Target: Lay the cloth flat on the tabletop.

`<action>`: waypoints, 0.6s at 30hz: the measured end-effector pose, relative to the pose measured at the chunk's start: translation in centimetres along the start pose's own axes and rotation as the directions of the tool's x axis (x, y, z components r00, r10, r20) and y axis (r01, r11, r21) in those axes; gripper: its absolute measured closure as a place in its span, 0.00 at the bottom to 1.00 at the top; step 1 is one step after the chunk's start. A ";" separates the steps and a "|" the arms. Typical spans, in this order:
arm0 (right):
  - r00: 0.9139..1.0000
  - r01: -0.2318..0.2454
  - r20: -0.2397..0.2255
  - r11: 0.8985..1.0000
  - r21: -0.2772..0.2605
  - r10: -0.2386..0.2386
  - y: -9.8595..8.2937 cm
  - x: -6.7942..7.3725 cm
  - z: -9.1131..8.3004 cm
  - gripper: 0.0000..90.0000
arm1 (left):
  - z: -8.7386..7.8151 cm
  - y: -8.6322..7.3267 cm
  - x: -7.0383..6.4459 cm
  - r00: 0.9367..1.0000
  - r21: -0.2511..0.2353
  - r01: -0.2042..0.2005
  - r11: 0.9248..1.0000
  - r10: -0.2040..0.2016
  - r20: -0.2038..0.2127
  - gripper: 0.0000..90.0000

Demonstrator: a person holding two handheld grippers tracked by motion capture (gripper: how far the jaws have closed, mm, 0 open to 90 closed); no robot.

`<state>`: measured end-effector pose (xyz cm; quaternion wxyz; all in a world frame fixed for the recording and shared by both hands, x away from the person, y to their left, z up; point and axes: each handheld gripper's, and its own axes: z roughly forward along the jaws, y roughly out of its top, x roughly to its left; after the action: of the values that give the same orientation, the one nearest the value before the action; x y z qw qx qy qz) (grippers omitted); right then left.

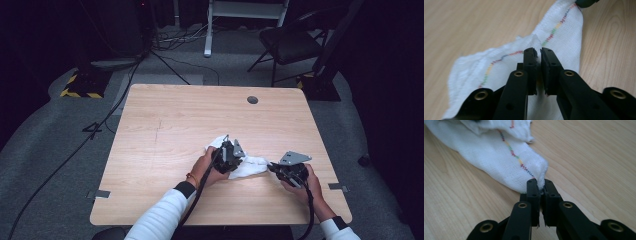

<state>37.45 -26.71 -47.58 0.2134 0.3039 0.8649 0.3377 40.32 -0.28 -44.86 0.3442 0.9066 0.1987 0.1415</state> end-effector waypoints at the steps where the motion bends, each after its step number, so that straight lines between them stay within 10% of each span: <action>1: 1.000 -0.009 0.008 1.000 -0.010 0.009 0.0 -0.1 -0.1 0.95 | -0.8 -0.1 0.4 1.000 -0.020 0.003 1.000 -0.003 -0.006 0.94; 10: 0.994 -0.047 0.096 0.993 -0.112 0.058 0.6 -0.8 -1.8 0.96 | -8.5 -3.1 3.4 0.994 -0.168 0.078 0.983 -0.089 -0.058 0.95; 18: 0.997 -0.025 0.068 0.989 -0.143 0.035 0.3 -0.6 -3.1 0.95 | -10.8 -9.3 3.2 0.988 -0.110 0.137 0.984 -0.144 -0.057 0.96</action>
<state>36.23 -28.35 -45.10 0.2595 0.3127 0.8259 0.3908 36.49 13.67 -43.03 0.3944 0.8658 0.2652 0.1564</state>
